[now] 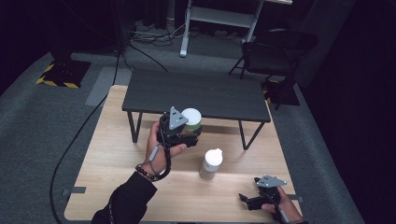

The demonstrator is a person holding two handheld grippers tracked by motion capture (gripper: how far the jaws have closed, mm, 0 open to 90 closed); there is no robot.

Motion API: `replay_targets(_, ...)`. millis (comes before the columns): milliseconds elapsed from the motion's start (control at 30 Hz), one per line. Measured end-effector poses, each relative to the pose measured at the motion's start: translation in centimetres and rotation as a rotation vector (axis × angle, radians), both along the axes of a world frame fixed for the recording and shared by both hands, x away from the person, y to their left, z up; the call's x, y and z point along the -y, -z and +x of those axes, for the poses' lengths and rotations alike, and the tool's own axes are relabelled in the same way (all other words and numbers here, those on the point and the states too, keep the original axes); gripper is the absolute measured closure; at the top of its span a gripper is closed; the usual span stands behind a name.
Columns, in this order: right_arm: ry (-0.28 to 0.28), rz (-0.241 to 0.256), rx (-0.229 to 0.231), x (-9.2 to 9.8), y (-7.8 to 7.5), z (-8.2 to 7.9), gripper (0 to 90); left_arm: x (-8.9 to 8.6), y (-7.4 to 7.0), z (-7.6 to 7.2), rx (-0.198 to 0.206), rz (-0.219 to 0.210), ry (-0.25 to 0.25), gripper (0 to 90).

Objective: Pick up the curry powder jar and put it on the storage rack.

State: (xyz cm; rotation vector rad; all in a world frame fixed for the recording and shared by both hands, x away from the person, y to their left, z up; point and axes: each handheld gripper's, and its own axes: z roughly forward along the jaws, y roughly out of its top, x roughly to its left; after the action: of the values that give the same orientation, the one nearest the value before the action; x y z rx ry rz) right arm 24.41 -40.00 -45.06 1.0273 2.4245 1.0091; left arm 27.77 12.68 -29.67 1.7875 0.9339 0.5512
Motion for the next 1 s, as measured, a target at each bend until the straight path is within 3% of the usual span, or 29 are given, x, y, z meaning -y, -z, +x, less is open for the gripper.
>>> replay_targets(500,0.001,0.0,0.0,0.0,0.0,0.0,0.1,0.1,-3.4,0.9,0.031,0.013,-0.014,33.9)
replay_targets(1000,0.001,0.001,0.0,0.0,0.0,0.0,0.1,0.6,-4.8,2.6,0.048,0.003,-0.041,33.9)
